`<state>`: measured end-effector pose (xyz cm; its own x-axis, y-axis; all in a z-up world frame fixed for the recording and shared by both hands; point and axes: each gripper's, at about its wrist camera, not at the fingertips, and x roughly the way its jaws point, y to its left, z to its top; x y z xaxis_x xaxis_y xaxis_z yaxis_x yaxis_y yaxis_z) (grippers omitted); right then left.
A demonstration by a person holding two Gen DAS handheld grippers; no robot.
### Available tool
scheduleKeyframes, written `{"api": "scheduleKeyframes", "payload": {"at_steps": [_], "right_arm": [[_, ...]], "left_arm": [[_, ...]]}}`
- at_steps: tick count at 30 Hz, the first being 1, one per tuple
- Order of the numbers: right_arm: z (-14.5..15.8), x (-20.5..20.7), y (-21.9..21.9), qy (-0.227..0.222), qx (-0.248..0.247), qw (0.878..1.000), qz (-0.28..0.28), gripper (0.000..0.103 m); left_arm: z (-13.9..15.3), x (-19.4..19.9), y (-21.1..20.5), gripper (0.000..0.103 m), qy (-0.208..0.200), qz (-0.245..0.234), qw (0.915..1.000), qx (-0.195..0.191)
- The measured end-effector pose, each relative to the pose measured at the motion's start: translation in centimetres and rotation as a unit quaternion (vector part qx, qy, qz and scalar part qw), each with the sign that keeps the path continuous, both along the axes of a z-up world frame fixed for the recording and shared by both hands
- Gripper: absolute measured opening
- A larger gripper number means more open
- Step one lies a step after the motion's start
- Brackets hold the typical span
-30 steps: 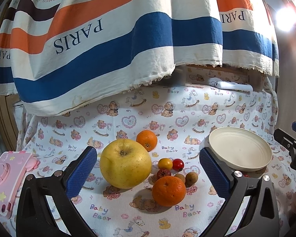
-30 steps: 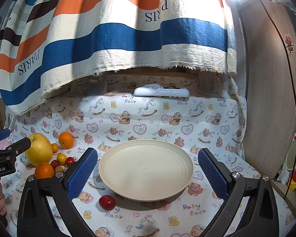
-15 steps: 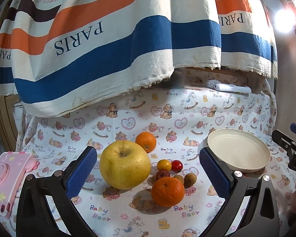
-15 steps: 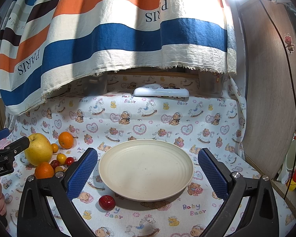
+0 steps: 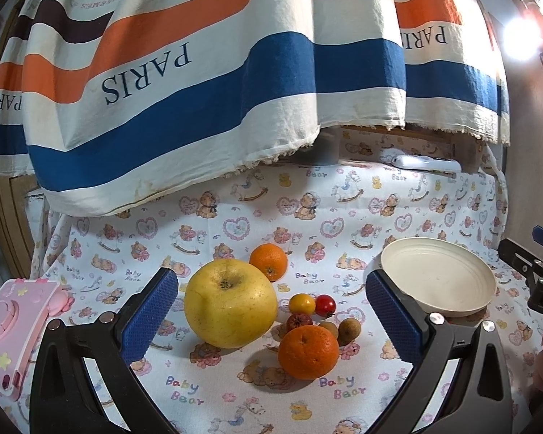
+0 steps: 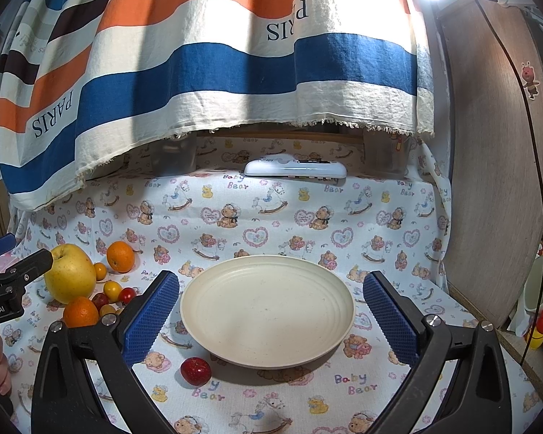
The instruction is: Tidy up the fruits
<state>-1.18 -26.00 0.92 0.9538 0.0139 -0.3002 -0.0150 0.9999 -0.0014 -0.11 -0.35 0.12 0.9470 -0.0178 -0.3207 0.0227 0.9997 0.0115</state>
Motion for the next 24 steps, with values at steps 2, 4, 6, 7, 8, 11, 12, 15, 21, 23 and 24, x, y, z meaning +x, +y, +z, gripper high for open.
{"api": "scheduleKeyframes", "payload": {"at_steps": [2, 4, 6, 7, 8, 11, 12, 15, 21, 23, 24], "right_arm": [[0.0, 0.0, 0.0, -0.001, 0.001, 1.000, -0.001, 0.103], [0.0, 0.0, 0.0, 0.000, 0.001, 1.000, -0.001, 0.102], [0.1, 0.0, -0.1, 0.000, 0.000, 1.000, -0.002, 0.102], [0.1, 0.0, -0.1, 0.000, 0.001, 1.000, -0.002, 0.102], [0.1, 0.0, -0.1, -0.001, 0.001, 1.000, -0.002, 0.102], [0.2, 0.0, -0.2, -0.002, 0.001, 1.000, -0.008, 0.102], [0.2, -0.1, -0.3, -0.004, 0.001, 1.000, -0.016, 0.102], [0.3, -0.4, -0.6, -0.005, 0.004, 0.998, -0.059, 0.102], [0.3, -0.2, -1.0, -0.001, 0.014, 0.999, -0.052, 0.102], [0.3, -0.2, -0.8, 0.002, 0.012, 0.999, -0.046, 0.102], [0.3, -0.2, -0.7, 0.004, 0.010, 0.999, -0.042, 0.102]], "left_arm": [[0.0, 0.0, 0.0, 0.103, 0.000, -0.001, 1.0000, -0.002], [0.0, -0.1, 0.1, 0.103, -0.003, -0.005, 1.0000, -0.002], [0.1, -0.3, 0.0, 0.103, -0.009, -0.009, 0.9999, -0.003], [0.1, -0.4, 0.1, 0.103, -0.012, -0.012, 0.9998, -0.005], [0.1, -0.6, 0.1, 0.103, -0.015, -0.014, 0.9998, -0.007], [0.1, -0.7, 0.3, 0.103, -0.017, -0.006, 0.9998, -0.009], [0.1, -0.7, 0.5, 0.103, -0.016, 0.000, 0.9998, -0.010], [0.0, -0.6, 0.8, 0.103, -0.011, 0.001, 0.9998, -0.017], [-0.1, -0.7, 0.4, 0.103, -0.005, -0.020, 0.9998, -0.001], [-0.1, -0.7, 0.3, 0.103, 0.004, -0.025, 0.9997, 0.003], [0.0, -0.5, 0.3, 0.103, 0.014, -0.029, 0.9995, 0.003]]}}
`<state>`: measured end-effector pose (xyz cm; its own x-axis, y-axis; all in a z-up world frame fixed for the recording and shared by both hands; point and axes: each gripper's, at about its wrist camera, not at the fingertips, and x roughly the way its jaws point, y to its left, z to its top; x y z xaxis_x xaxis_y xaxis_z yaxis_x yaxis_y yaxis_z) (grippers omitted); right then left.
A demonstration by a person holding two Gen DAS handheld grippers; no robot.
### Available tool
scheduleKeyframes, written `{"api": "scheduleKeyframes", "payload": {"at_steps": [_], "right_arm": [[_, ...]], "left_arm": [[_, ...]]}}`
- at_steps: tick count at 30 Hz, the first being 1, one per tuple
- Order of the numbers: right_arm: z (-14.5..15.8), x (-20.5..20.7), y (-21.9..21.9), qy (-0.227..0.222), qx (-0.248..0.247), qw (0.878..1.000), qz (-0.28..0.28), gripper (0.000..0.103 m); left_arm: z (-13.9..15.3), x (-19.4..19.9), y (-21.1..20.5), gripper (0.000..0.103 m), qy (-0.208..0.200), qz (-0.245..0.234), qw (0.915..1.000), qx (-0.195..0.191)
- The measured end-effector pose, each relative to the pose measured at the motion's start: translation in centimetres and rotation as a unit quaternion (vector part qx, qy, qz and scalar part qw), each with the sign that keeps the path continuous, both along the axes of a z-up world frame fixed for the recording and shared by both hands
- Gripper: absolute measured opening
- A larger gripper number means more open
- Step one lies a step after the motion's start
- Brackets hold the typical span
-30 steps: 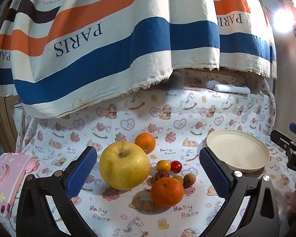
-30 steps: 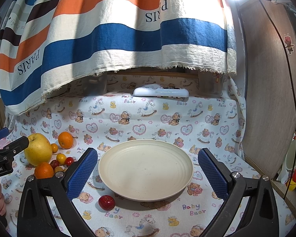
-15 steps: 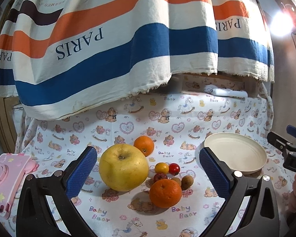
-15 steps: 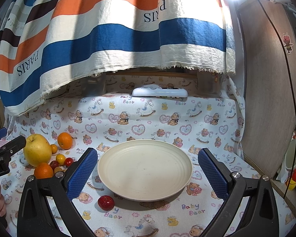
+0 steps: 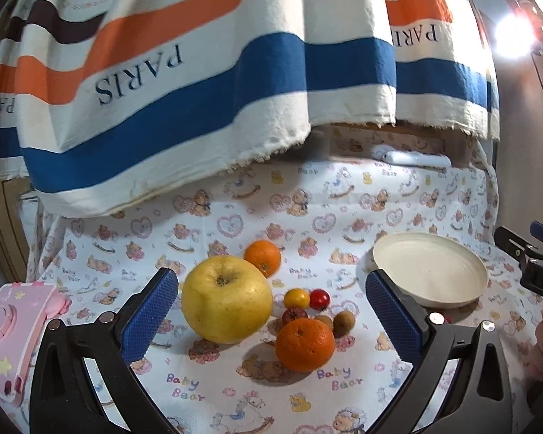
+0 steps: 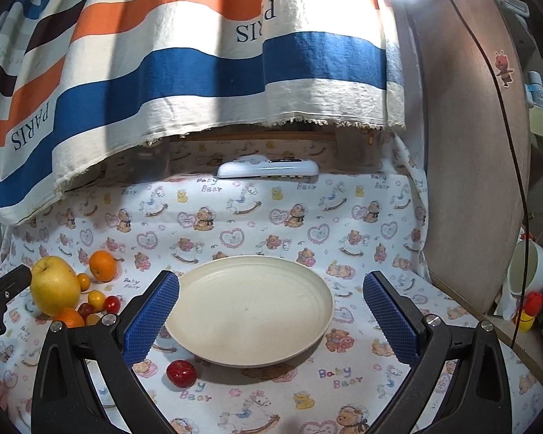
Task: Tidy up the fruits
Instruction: 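Grasp the orange with the left tool while the right tool grasps the red apple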
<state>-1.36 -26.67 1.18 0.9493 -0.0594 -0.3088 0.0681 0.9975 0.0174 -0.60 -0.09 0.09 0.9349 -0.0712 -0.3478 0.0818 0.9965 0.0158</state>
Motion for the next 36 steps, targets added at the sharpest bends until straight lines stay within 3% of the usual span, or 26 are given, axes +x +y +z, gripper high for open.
{"api": "scheduleKeyframes", "payload": {"at_steps": [4, 8, 11, 16, 21, 23, 25, 27, 30, 36], "right_arm": [[-0.3, 0.5, 0.6, 0.028, -0.005, 0.999, 0.030, 0.102], [-0.6, 1.4, 0.4, 0.060, 0.015, 0.996, 0.056, 0.094], [-1.0, 2.0, -0.1, 0.083, 0.042, 0.993, 0.075, 0.090], [-1.6, 3.1, -0.9, 0.121, 0.090, 0.983, 0.104, 0.077], [-1.8, 3.3, -1.2, 0.137, 0.111, 0.977, 0.118, 0.066], [-1.8, 3.2, -0.9, 0.138, 0.110, 0.977, 0.123, 0.063], [-1.8, 3.1, -0.6, 0.137, 0.105, 0.977, 0.125, 0.062], [-1.8, 3.0, -0.2, 0.134, 0.095, 0.978, 0.127, 0.061], [-1.7, 2.8, 0.4, 0.132, 0.084, 0.978, 0.136, 0.058], [-2.0, 2.4, 1.5, 0.134, 0.068, 0.978, 0.146, 0.057]], "left_arm": [[-0.1, 1.3, 0.6, 0.097, 0.056, -0.005, 0.9983, -0.013], [-1.1, 3.2, 2.0, 0.068, 0.124, -0.013, 0.9910, -0.048], [-2.2, 4.5, 3.0, 0.054, 0.173, -0.026, 0.9806, -0.088], [-2.2, 4.0, 2.3, 0.051, 0.165, -0.045, 0.9823, -0.076], [-2.2, 2.8, -0.8, 0.048, 0.156, -0.083, 0.9842, -0.004], [-2.8, 3.0, -2.1, 0.048, 0.175, -0.079, 0.9809, 0.035], [-3.6, 3.3, -2.6, 0.048, 0.190, -0.083, 0.9770, 0.048], [-4.0, 3.8, -2.5, 0.049, 0.206, -0.079, 0.9743, 0.047], [-4.0, 4.2, -1.5, 0.050, 0.212, -0.082, 0.9737, 0.013], [-4.9, 5.5, -0.5, 0.050, 0.254, -0.086, 0.9628, -0.034]]}}
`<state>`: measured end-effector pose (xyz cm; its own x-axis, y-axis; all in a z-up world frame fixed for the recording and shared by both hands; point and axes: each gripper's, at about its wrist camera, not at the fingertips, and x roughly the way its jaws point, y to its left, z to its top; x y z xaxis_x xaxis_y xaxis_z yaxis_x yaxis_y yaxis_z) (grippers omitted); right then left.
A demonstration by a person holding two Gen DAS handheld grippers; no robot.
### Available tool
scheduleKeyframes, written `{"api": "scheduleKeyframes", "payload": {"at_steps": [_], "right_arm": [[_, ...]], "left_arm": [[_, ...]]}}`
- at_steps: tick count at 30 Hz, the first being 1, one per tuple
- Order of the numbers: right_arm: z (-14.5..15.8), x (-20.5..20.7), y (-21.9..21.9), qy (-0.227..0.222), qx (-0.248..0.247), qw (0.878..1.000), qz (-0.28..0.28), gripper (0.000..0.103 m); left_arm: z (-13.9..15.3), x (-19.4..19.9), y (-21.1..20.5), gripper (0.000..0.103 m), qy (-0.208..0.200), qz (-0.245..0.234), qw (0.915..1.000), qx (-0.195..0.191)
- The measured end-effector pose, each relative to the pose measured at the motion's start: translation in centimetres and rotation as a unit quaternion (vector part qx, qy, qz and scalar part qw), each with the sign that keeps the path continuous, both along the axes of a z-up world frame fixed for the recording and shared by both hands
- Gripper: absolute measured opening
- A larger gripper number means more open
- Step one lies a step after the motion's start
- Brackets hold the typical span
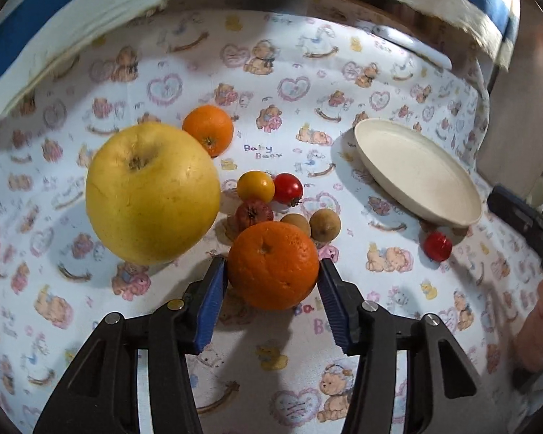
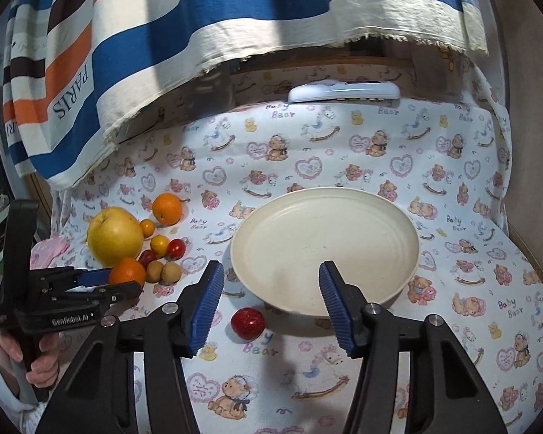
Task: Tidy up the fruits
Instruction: 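Grasp the orange with the left tool while the right tool grasps the red apple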
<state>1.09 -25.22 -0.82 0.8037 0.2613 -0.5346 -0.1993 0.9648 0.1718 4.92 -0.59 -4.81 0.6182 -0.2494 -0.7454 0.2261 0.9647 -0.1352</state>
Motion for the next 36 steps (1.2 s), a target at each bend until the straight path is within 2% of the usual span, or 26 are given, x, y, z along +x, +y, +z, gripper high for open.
{"api": "scheduleKeyframes", "payload": {"at_steps": [3, 7, 16, 24, 28, 31, 36], "right_arm": [[-0.3, 0.2, 0.3, 0.009, 0.000, 1.000, 0.007, 0.056], [-0.8, 0.5, 0.0, 0.033, 0.024, 0.999, 0.020, 0.045], [-2.1, 2.0, -2.5, 0.091, 0.110, 0.990, 0.016, 0.044], [-2.0, 1.4, -0.9, 0.080, 0.074, 0.993, 0.039, 0.044], [-2.4, 1.5, -0.1, 0.090, 0.051, 0.994, 0.045, 0.044], [-2.8, 1.9, -0.3, 0.103, 0.061, 0.991, 0.054, 0.044], [-3.3, 2.0, 0.4, 0.114, 0.055, 0.990, 0.067, 0.044]], "left_arm": [[0.1, -0.1, 0.2, 0.050, 0.000, 0.000, 1.0000, -0.002], [0.1, -0.4, -0.2, 0.049, -0.008, -0.003, 0.9998, 0.017], [0.1, -0.7, -1.1, 0.048, -0.017, -0.011, 0.9994, 0.030], [1.0, -1.6, -1.2, 0.048, -0.052, -0.008, 0.9979, 0.037], [1.7, -2.2, -1.1, 0.048, -0.081, 0.000, 0.9958, 0.041], [2.3, -2.6, -1.0, 0.048, -0.103, 0.005, 0.9937, 0.043], [2.8, -2.8, -0.9, 0.048, -0.117, 0.011, 0.9925, 0.036]]}}
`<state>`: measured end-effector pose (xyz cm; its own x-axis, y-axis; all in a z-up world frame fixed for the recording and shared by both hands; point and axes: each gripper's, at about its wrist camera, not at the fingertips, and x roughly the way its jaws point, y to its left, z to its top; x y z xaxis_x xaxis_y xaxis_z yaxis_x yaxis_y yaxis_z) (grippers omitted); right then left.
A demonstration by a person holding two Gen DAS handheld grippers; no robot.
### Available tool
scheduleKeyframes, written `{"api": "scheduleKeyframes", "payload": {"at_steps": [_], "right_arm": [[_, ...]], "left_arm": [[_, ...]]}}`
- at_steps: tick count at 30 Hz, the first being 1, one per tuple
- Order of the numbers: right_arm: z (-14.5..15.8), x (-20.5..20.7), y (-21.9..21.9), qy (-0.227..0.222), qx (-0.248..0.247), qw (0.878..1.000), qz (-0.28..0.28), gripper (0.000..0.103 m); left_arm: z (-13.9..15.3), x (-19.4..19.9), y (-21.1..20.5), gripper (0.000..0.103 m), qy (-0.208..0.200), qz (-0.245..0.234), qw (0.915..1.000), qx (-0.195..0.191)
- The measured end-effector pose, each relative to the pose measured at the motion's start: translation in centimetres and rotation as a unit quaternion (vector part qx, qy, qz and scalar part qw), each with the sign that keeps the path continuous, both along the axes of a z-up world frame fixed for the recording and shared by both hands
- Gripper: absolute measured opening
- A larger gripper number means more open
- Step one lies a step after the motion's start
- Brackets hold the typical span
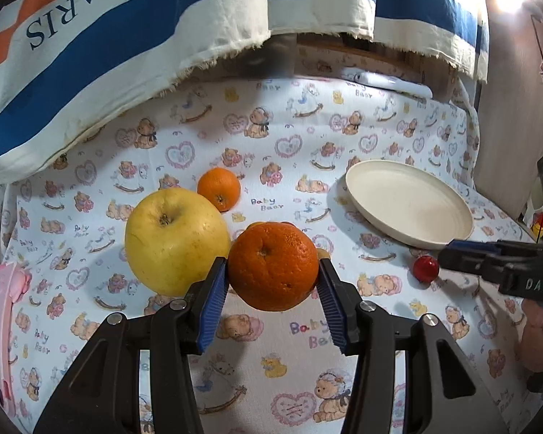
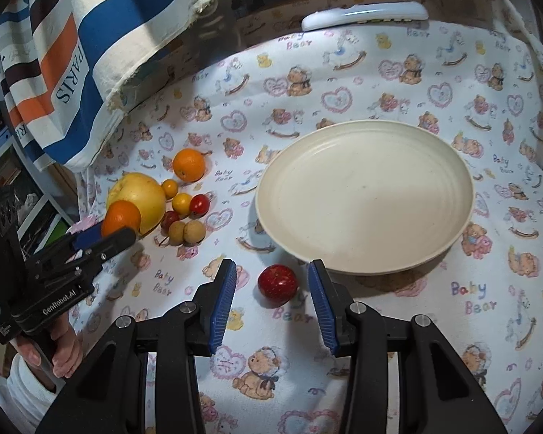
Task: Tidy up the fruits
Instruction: 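Carry the orange with the left tool while the right tool carries the apple toward the plate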
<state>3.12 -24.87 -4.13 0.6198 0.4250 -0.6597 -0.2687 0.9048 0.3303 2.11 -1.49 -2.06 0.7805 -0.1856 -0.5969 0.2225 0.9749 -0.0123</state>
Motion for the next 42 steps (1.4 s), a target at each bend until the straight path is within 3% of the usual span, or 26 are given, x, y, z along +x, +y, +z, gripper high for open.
{"api": "scheduleKeyframes", "payload": {"at_steps": [15, 26, 32, 42], "right_arm": [[-1.2, 0.6, 0.7, 0.020, -0.029, 0.999, 0.005, 0.022], [-1.2, 0.6, 0.8, 0.023, -0.034, 0.999, 0.006, 0.022], [-1.3, 0.9, 0.9, 0.033, -0.040, 0.999, 0.007, 0.028], [-1.4, 0.8, 1.5, 0.032, -0.056, 0.998, 0.010, 0.027]], "left_arm": [[0.2, -0.5, 0.1, 0.048, -0.006, -0.001, 1.0000, -0.007], [0.2, -0.7, -0.4, 0.048, -0.010, -0.007, 0.9999, 0.002], [0.1, -0.7, -0.5, 0.048, -0.010, -0.008, 0.9999, 0.004], [-0.1, -0.3, 0.0, 0.048, 0.003, -0.010, 0.9999, -0.011]]}}
